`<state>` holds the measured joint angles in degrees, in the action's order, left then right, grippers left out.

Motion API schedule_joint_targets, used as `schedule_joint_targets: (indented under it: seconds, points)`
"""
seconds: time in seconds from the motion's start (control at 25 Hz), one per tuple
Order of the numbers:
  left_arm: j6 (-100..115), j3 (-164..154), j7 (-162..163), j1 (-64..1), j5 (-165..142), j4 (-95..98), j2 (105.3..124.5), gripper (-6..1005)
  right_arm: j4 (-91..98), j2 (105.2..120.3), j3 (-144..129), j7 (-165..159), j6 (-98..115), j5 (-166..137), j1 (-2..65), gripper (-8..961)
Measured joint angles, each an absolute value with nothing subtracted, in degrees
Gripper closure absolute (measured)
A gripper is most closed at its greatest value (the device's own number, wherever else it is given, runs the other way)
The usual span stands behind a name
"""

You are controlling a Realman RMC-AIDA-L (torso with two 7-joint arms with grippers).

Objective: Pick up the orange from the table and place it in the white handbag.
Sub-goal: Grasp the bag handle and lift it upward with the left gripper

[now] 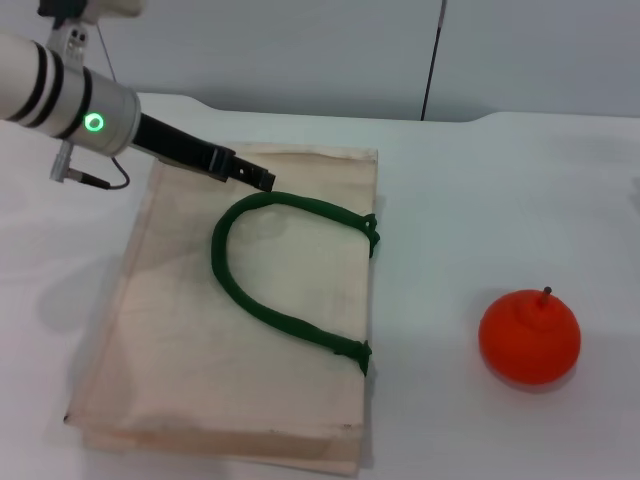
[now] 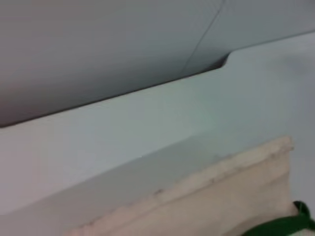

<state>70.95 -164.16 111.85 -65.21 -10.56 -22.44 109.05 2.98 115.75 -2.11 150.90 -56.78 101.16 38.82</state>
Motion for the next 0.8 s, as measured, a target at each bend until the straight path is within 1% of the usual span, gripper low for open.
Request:
schedule_joint_targets:
  seconds: [0.4,0.8]
  points:
    - [65.3,-164.1,113.8,-64.8,-12.9,-17.1,109.82,201,2.8,115.83,-2.1,150.8,-56.8,101.2,39.4,61]
    - [63.0,-164.1,113.9,-64.3,-13.5,-16.2,110.37,209,2.8,115.84,-2.1,150.7,-56.8,101.3,39.4,62]
